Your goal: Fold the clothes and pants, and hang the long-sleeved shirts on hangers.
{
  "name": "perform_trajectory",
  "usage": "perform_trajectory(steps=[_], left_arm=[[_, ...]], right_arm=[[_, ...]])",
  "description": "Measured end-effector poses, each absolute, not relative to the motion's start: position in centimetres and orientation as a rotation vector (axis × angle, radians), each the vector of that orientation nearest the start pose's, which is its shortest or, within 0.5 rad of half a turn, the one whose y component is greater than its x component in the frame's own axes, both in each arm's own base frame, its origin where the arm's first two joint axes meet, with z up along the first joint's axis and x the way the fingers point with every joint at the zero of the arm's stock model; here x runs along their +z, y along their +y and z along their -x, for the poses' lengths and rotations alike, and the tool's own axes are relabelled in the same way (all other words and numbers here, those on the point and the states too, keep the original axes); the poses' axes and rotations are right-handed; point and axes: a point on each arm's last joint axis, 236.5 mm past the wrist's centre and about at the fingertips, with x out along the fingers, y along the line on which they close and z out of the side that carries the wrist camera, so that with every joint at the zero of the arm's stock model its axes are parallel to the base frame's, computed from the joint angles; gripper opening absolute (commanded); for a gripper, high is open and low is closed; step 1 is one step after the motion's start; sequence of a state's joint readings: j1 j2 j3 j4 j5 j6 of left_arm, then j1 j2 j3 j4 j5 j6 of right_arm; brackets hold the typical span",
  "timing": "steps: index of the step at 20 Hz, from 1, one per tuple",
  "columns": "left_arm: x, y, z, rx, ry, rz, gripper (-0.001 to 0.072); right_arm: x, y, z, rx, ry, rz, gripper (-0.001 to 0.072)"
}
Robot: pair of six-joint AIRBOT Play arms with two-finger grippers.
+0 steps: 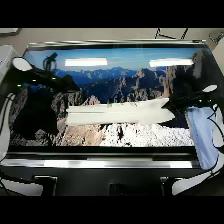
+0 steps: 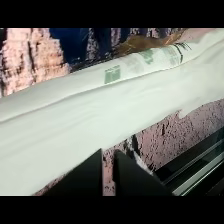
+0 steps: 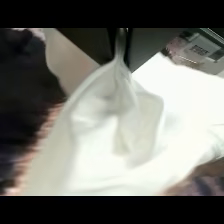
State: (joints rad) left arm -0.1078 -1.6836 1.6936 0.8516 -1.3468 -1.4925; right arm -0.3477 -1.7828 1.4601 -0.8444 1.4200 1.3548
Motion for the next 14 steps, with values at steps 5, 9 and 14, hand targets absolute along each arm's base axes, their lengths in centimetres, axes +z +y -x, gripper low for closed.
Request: perform_trajectory(steps=[5, 9, 14], left_arm=[[-0.3, -31.1, -42.7, -0.706, 1.376, 0.411, 0.0045], [-5.0, -39.4, -39.8, -0.730, 1.440, 0.517, 0.0025], [-7.5, -49.3, -35.8, -0.714, 1.483, 0.788, 0.0025]], right_arm=[[5.7, 5.0, -42.3, 0.409, 1.316, -0.701, 0.0037], [12.3, 8.2, -39.5, 0.461, 1.241, -0.635, 0.0038], [17.6, 10.9, -36.5, 0.497, 1.158, -0.597, 0.0038]])
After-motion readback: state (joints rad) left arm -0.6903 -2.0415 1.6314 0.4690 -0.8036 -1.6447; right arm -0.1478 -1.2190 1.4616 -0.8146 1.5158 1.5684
